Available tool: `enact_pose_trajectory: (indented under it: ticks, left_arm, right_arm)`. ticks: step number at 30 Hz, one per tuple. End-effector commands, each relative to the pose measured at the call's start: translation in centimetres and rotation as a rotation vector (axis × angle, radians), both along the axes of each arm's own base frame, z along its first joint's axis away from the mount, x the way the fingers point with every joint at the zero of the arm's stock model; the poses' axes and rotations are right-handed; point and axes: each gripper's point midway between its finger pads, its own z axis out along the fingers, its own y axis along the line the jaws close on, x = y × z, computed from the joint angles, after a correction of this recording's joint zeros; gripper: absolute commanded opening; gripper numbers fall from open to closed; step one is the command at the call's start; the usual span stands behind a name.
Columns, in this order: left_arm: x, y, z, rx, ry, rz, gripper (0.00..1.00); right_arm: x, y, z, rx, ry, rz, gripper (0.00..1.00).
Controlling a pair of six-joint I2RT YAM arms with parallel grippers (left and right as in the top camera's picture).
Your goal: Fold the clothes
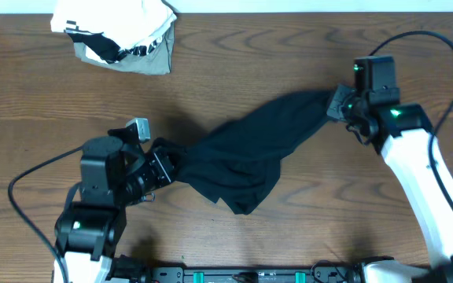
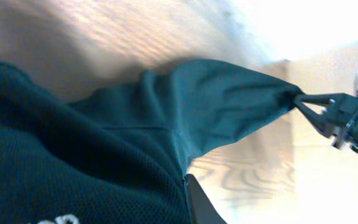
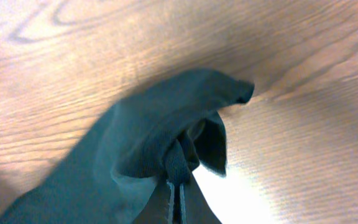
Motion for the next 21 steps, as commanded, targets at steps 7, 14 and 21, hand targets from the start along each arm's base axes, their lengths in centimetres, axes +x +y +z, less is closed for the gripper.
enact_pose_trajectory:
  ticks: [7, 14, 21]
  left_arm:
    - [-3.9, -2.3, 5.1, -0.101, -0.188, -0.193, 0.06]
    - [-6.8, -3.1, 10.6, -0.165, -0.329, -0.274, 0.06]
    - [-9.9, -2.7, 16.8, -0.165, -0.443, -0.28, 0.06]
  right_arm:
    - [-3.8, -0.4, 8.3, 0.054, -0.205, -0.024, 0.01]
    - [-7.9, -1.1, 14.4, 0.099, -0.377, -0.036, 0.01]
    - [-11.4, -1.8, 17.8, 0.096, -0.395, -0.036, 0.01]
